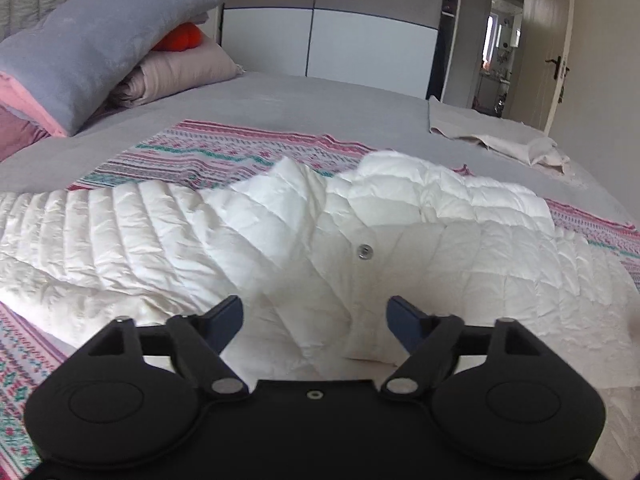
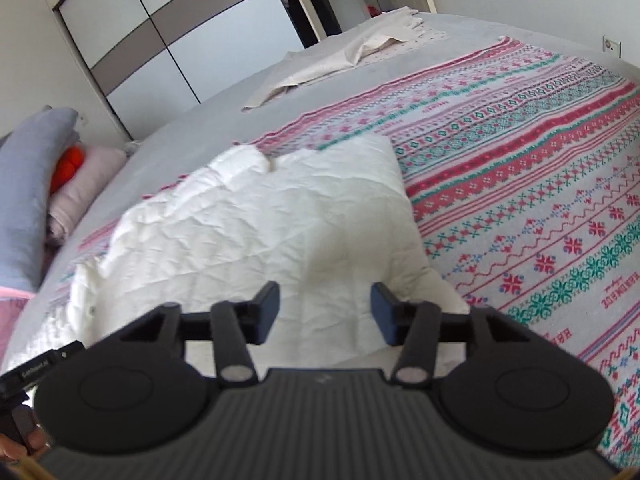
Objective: Fold large clothes
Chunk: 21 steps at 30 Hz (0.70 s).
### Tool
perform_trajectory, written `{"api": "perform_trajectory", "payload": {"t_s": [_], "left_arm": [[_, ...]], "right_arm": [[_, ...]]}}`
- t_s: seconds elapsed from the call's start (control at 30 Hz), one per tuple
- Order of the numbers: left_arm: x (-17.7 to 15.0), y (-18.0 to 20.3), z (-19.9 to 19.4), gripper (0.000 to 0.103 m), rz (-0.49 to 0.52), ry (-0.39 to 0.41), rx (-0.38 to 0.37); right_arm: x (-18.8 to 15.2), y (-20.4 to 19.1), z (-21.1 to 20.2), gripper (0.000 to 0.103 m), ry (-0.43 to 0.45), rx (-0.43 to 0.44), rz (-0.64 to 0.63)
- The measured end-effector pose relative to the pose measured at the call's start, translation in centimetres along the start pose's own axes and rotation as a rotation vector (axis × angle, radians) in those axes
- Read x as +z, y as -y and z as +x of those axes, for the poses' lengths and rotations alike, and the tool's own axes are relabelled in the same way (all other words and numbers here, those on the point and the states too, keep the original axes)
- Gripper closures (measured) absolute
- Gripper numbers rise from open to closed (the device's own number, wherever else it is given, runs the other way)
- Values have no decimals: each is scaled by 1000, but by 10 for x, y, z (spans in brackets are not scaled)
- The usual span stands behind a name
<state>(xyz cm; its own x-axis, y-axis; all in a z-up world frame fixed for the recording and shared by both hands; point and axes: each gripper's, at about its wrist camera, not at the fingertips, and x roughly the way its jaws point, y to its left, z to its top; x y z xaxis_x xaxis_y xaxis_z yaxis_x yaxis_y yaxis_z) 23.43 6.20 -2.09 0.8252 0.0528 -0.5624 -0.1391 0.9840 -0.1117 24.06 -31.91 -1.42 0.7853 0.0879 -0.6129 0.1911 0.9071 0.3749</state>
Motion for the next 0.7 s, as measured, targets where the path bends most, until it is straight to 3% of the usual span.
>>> {"api": "perform_trajectory", "payload": {"t_s": [0.07, 0.17, 0.23, 0.3, 0.4, 0.7], "left_arm": [[8, -16, -10, 14, -24, -1, 30], [14, -45, -22, 1, -94, 5, 46], [16, -66, -26, 0, -144, 5, 64], [18, -86, -26, 0, -184, -7, 92], [17, -114, -24, 0, -235, -3, 150], [11, -203, -10, 0, -370, -1, 325]], "right_arm": [[2, -6, -9, 44, -2, 1, 2], [2, -13, -21, 31, -12, 9, 29], [-2, -16, -29, 20, -22, 33, 55], [-6, -20, -35, 15, -33, 57, 61], [-12, -30, -43, 11, -40, 75, 26], [-17, -52, -42, 6, -17, 17, -81]]}}
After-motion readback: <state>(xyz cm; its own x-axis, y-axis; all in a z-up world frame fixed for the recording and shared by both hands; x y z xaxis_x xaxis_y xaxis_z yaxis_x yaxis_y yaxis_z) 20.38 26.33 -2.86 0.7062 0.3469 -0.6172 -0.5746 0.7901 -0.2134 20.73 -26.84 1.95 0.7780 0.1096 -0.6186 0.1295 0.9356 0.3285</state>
